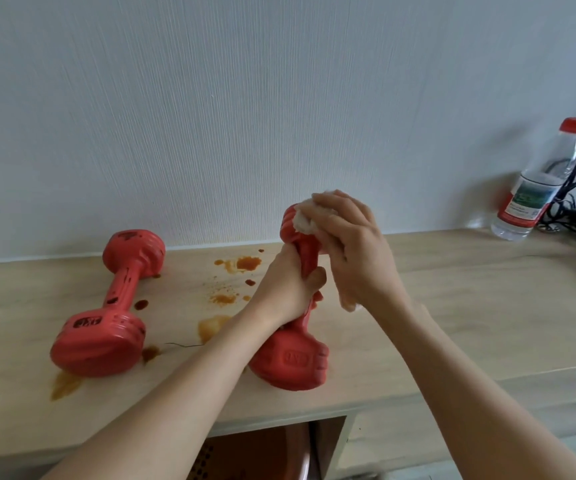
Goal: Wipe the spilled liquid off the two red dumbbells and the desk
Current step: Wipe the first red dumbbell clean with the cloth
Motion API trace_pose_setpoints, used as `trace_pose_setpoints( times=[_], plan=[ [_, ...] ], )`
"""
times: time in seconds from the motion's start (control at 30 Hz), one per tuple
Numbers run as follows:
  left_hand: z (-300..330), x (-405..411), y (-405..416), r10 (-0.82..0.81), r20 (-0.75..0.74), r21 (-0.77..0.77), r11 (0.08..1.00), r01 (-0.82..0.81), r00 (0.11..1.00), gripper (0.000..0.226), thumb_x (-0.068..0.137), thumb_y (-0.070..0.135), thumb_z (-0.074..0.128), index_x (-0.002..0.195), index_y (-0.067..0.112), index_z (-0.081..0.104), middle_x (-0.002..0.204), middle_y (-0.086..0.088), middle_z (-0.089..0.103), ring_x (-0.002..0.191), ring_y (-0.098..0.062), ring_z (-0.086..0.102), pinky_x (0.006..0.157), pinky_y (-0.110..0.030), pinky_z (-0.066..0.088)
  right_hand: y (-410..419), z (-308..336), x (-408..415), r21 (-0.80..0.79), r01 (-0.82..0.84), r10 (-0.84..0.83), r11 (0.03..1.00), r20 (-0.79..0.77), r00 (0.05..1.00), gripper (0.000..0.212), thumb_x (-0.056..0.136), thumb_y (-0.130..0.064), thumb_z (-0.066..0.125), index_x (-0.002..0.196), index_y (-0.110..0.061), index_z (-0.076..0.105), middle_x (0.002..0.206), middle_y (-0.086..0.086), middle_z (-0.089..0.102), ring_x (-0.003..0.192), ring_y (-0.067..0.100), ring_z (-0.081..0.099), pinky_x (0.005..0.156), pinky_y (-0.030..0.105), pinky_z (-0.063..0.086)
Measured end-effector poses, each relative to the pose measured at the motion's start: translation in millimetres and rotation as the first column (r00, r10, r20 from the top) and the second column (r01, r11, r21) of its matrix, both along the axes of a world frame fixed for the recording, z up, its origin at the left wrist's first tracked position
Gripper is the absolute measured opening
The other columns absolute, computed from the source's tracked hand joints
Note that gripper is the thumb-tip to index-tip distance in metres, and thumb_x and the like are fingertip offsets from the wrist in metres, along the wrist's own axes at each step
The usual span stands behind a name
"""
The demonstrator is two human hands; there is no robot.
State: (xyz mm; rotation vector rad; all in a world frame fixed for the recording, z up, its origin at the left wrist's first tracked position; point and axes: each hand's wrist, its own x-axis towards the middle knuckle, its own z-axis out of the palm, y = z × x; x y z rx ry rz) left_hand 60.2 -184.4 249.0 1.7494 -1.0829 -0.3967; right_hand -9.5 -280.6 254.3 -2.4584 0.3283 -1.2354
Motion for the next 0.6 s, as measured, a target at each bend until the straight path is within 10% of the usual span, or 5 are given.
trace_pose_setpoints(
  times=[0.13,0.37,0.6],
  plan=[
    [-0.8,-1.7,1.4,-0.022,0.006,0.031,0.999,0.022,1.0,0.013,0.086,0.006,0.051,0.09,0.016,0.043,0.077,-0.009,0.058,0.058,-0.015,0.064,0.049,-0.026,0.052,-5.5,11.4,-3.7,0.445,-0.077,0.039,0.892,0.094,0.995,0.026,0.095,-0.024,0.052,0.116,-0.019,0.066,0.113,-0.01,0.059,0.108,0.004,0.056,0.092,0.012,0.042],
    [-1.4,2.9,6.7,-0.002,-0.067,0.021,1.0,0.004,0.998,0.019,0.087,0.006,0.048,0.09,0.024,0.041,0.071,-0.002,0.057,0.047,-0.003,0.059,0.046,-0.021,0.05,9.8,-2.3,-0.6,-0.086,0.108,-0.111,0.99,-0.027,0.993,0.026,0.094,-0.016,0.052,0.115,-0.019,0.066,0.125,-0.002,0.058,0.117,0.022,0.048,0.08,0.025,0.041],
    [-0.1,2.5,8.2,0.002,-0.074,0.026,1.0,0.0,0.997,0.015,0.09,0.008,0.05,0.089,0.02,0.041,0.07,-0.004,0.055,0.044,0.002,0.058,0.041,-0.013,0.042,-2.1,1.3,-6.5,0.399,0.161,-0.159,0.903,-0.039,0.987,0.033,0.099,-0.037,0.042,0.091,-0.019,0.068,0.086,0.0,0.06,0.073,0.01,0.059,0.069,0.025,0.044]
  ],
)
